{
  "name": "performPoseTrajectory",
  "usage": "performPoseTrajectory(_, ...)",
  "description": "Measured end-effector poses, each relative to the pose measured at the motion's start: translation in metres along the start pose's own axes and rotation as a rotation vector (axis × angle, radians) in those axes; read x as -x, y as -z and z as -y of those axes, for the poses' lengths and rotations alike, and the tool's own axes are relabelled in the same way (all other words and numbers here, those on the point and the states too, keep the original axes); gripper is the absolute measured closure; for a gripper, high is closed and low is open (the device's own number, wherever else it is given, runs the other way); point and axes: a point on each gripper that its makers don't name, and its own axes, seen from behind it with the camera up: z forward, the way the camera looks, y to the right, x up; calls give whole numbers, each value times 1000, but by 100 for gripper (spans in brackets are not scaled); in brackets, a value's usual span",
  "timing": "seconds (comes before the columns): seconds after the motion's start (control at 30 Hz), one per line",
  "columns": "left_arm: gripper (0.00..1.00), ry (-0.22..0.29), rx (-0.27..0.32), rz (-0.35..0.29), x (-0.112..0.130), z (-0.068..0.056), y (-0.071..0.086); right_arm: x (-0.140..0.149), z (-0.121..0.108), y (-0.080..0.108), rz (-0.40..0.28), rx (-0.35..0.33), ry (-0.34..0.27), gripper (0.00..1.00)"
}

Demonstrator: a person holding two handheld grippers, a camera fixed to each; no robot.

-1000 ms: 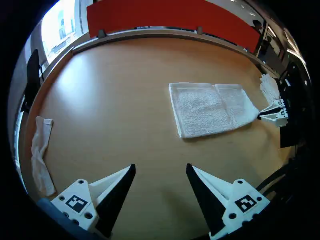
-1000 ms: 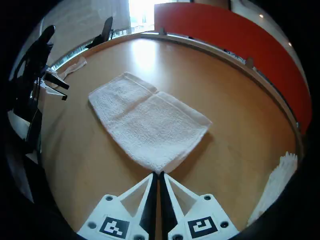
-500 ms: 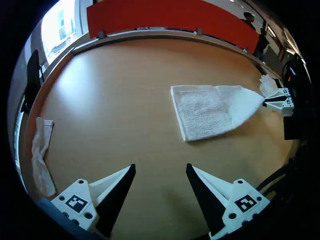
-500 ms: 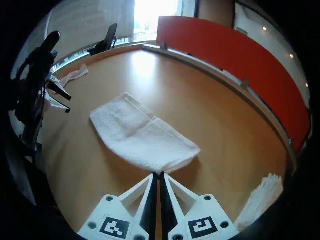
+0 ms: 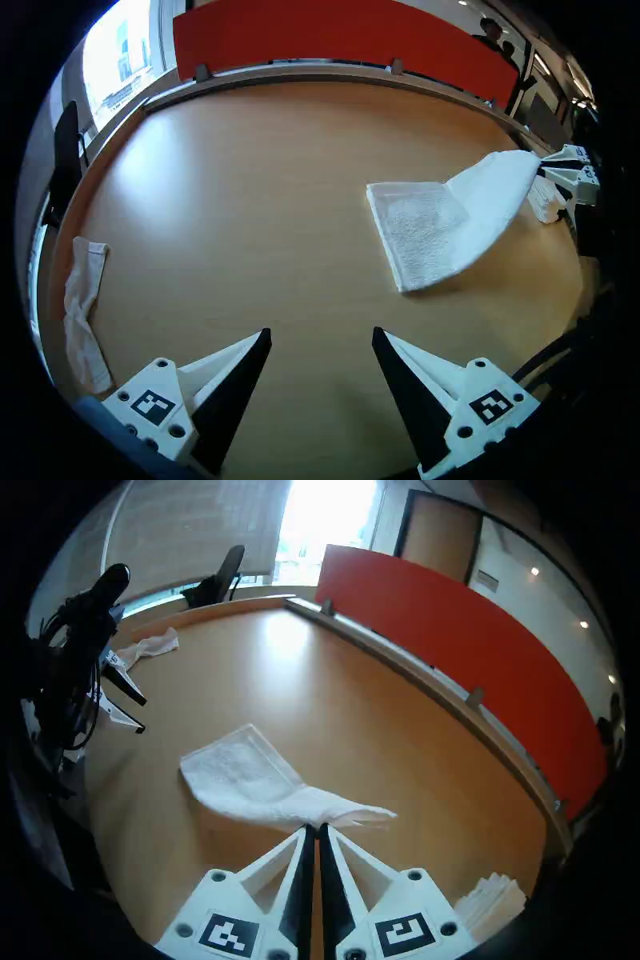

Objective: Fold towel

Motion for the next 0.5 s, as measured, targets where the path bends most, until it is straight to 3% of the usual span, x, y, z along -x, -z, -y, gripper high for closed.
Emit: performPoseTrajectory(0.5, 6, -4, 5, -8, -4, -5, 1, -8, -21, 22, -19, 37, 15, 96)
